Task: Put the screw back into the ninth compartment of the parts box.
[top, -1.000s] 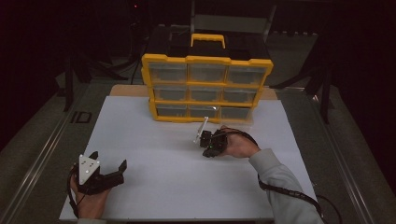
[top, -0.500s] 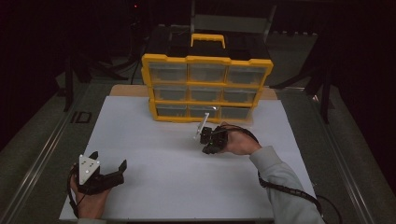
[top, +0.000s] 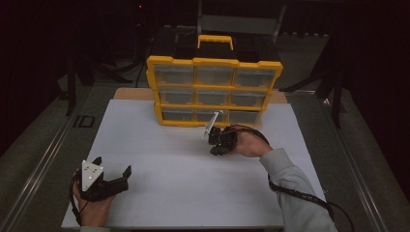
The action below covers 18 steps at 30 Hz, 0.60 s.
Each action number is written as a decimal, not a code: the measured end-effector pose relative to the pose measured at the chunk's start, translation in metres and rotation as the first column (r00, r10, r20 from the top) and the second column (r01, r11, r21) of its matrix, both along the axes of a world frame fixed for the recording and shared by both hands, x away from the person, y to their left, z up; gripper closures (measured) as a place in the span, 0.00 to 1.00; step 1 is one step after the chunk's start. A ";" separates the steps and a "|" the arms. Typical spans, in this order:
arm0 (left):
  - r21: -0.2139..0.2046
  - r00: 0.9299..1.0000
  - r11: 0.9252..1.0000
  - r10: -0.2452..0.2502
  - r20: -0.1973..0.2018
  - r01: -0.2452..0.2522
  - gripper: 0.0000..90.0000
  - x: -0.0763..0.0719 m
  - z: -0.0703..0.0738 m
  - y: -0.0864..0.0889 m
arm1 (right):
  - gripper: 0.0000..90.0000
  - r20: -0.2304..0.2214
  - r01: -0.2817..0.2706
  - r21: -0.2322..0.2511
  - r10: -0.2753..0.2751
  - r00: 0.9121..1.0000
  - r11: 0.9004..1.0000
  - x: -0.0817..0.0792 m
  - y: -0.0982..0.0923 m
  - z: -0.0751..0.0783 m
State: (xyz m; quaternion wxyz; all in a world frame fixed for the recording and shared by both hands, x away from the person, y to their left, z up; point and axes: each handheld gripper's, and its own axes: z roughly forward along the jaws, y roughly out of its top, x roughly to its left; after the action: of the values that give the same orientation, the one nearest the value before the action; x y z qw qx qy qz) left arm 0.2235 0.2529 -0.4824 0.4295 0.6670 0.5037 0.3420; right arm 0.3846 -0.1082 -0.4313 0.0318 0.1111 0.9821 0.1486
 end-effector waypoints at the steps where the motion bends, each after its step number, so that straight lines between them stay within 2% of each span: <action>1: 0.000 1.000 1.000 0.000 0.000 0.000 0.00 0.000 0.000 0.000 | 0.97 0.001 0.001 -0.001 -0.001 1.000 1.000 0.000 0.000 0.001; 18: 0.000 1.000 1.000 0.001 0.001 -0.001 0.00 0.000 0.000 0.000 | 0.97 0.022 0.021 0.009 -0.021 1.000 1.000 0.007 -0.002 0.015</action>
State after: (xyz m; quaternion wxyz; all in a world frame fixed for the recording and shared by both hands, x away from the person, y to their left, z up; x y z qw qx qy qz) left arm 0.2234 0.2530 -0.4822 0.4297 0.6666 0.5037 0.3424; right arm 0.3916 -0.1106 -0.4158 0.0438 0.1198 0.9798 0.1537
